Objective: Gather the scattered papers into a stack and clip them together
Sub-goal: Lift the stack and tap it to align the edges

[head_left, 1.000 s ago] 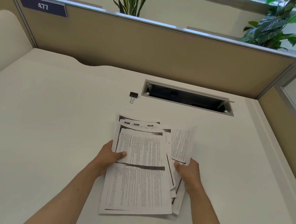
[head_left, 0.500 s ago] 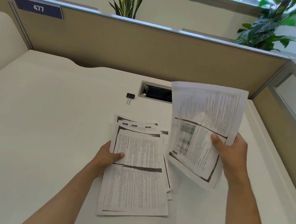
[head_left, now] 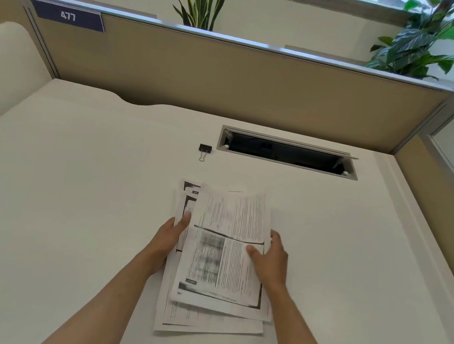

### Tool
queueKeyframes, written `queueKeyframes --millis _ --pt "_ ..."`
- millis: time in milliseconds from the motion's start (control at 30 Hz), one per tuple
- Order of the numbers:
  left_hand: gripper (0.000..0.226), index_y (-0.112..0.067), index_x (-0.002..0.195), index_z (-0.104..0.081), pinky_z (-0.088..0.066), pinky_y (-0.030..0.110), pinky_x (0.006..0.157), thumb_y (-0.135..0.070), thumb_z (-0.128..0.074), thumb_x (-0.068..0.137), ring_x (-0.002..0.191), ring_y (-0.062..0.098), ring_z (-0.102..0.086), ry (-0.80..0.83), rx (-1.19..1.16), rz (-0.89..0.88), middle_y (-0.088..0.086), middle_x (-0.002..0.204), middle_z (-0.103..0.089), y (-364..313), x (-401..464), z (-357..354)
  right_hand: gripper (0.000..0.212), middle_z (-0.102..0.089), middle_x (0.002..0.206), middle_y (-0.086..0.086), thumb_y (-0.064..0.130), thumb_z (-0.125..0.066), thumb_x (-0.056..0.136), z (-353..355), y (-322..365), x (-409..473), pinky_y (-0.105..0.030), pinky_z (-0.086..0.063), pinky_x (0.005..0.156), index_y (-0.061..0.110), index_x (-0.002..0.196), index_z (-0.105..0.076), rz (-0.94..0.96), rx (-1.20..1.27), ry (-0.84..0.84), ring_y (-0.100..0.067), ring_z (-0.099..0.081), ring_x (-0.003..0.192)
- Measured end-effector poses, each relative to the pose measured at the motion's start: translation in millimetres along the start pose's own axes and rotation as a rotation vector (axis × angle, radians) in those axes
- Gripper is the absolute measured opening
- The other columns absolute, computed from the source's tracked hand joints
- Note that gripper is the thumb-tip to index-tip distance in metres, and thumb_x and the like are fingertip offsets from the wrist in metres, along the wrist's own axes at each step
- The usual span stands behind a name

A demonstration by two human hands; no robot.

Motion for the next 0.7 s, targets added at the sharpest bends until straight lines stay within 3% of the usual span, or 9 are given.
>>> queueKeyframes --millis 133,300,433,500,567,633,700 --pt "0.067 -0.021 0.124 -0.057 -0.057 0.049 0.09 -0.042 -0.087 0.067 0.106 0.023 -0.07 0.003 0.041 -0.077 0.001 0.117 -0.071 3.3 -2.4 -4.0 0.075 -0.043 0.14 -0.01 0.03 -0.075 0.082 -19.0 2.1 -7.7 -0.035 -0.031 0.108 0.011 0.144 -0.038 0.083 -0.251 -0.078 -0.027 -0.035 0.13" --pt "0.06 -0.019 0.122 -0.052 -0.058 0.052 0.087 -0.016 -0.086 0.072 0.102 0.025 -0.07 -0.048 0.047 -0.121 0.006 0.116 -0.07 7.4 -2.5 -3.2 0.082 -0.032 0.15 -0.008 0.032 -0.075 0.081 -24.7 -3.9 -17.6 -0.039 -0.024 0.116 0.009 0.147 -0.032 0.069 -0.094 -0.093 -0.025 -0.026 0.137" --pt "0.064 -0.025 0.126 -0.052 -0.057 0.052 0.089 -0.022 -0.086 0.072 0.105 0.023 -0.07 -0.002 0.052 -0.217 0.003 0.117 -0.071 -5.9 -9.7 -4.0 0.078 -0.044 0.141 -0.007 0.026 -0.077 0.082 -9.3 -2.5 -5.2 -0.034 -0.037 0.107 0.009 0.146 -0.034 -0.048 0.203 -0.055 -0.021 -0.043 0.129" --pt "0.065 -0.025 0.129 -0.05 -0.058 0.051 0.088 -0.022 -0.085 0.074 0.106 0.022 -0.07 0.03 0.07 -0.282 0.004 0.119 -0.07 -23.8 -15.6 -4.9 0.077 -0.052 0.132 -0.006 0.02 -0.079 0.08 0.7 2.8 6.8 -0.031 -0.044 0.099 0.01 0.144 -0.038 -0.113 0.429 0.056 -0.02 -0.053 0.119" --pt "0.064 -0.023 0.13 -0.049 -0.059 0.051 0.085 -0.02 -0.083 0.075 0.105 0.024 -0.07 0.069 0.081 -0.349 0.005 0.119 -0.069 -47.1 -22.3 -7.7 0.07 -0.062 0.127 -0.011 0.016 -0.079 0.077 12.0 9.1 16.3 -0.037 -0.052 0.095 0.008 0.137 -0.046 -0.153 0.635 0.189 -0.026 -0.063 0.112" --pt "0.062 -0.021 0.129 -0.049 -0.06 0.048 0.082 -0.017 -0.082 0.076 0.104 0.024 -0.07 0.091 0.104 -0.419 0.006 0.119 -0.069 -71.8 -27.6 -9.6 0.051 -0.067 0.122 -0.016 0.013 -0.075 0.079 23.2 23.6 19.4 -0.043 -0.057 0.09 0.007 0.126 -0.057 -0.097 0.716 0.324 -0.03 -0.068 0.107" --pt "0.056 -0.021 0.125 -0.05 -0.061 0.041 0.081 -0.013 -0.08 0.078 0.103 0.018 -0.07 0.076 0.16 -0.512 0.004 0.117 -0.069 -99.9 -35.1 -12.7 0.038 -0.069 0.12 -0.015 0.005 -0.07 0.083 39.8 44.9 20.5 -0.044 -0.058 0.087 0.008 0.12 -0.061 0.042 0.689 0.335 -0.033 -0.067 0.109"
Point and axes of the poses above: each hand's wrist, its own x-axis towards the middle knuckle, its own z-axis out of the back of the hand, y = z × x, the point moved 4 cm from there along x, towards the middle knuckle
